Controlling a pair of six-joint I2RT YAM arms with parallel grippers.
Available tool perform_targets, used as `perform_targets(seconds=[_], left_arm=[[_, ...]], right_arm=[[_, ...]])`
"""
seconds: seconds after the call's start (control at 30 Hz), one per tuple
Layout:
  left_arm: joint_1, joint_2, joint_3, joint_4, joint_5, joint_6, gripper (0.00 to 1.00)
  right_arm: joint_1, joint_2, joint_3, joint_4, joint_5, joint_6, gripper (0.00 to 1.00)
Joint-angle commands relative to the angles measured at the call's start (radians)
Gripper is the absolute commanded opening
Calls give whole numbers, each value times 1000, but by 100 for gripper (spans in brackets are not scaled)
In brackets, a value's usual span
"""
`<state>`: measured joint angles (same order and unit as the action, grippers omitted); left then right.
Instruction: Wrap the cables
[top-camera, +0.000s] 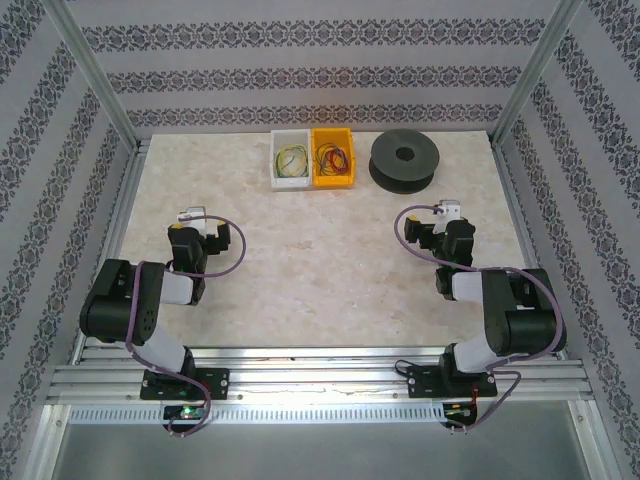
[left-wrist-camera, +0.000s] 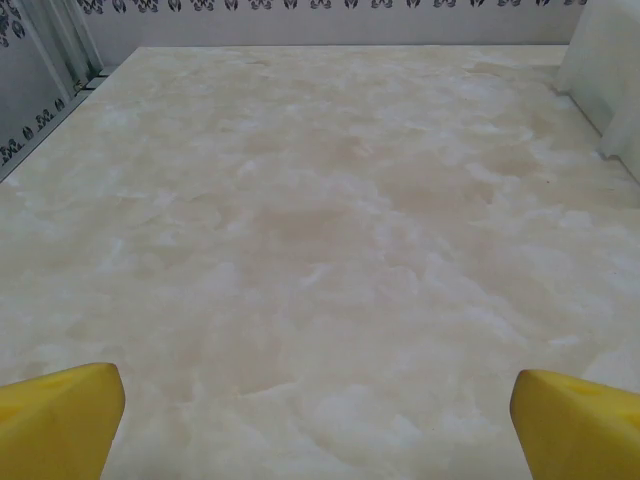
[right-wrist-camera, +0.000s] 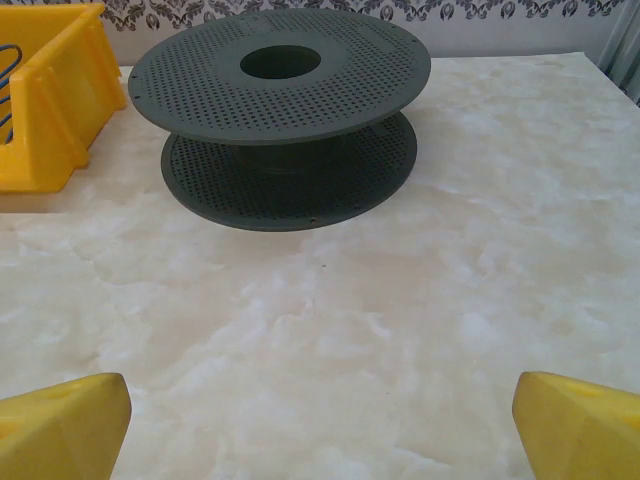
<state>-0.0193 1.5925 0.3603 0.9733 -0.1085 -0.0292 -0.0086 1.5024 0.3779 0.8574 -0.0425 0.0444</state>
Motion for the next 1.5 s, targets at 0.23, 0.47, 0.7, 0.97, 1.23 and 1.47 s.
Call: perform_targets(seconds=[0.23,0.47,0.7,0.97,1.23,1.47], left_arm=[[9,0,14,0,11,11,99],[9,0,14,1,11,11,99],[9,0,15,-1,10,11,99],[9,0,17,-3,10,11,100],[7,-171,178,-459,3,-21,99],[7,-84,725,-1422,62,-124,100]], right_arm=[[4,8,18,14,7,-16,98],[2,8,21,11,3,-14,98],[2,9,21,10,2,-14,98],[1,9,22,9,3,-14,98],[10,-118,89,-219,47,-8,98],[-40,-183,290,-579,-44,129,98]])
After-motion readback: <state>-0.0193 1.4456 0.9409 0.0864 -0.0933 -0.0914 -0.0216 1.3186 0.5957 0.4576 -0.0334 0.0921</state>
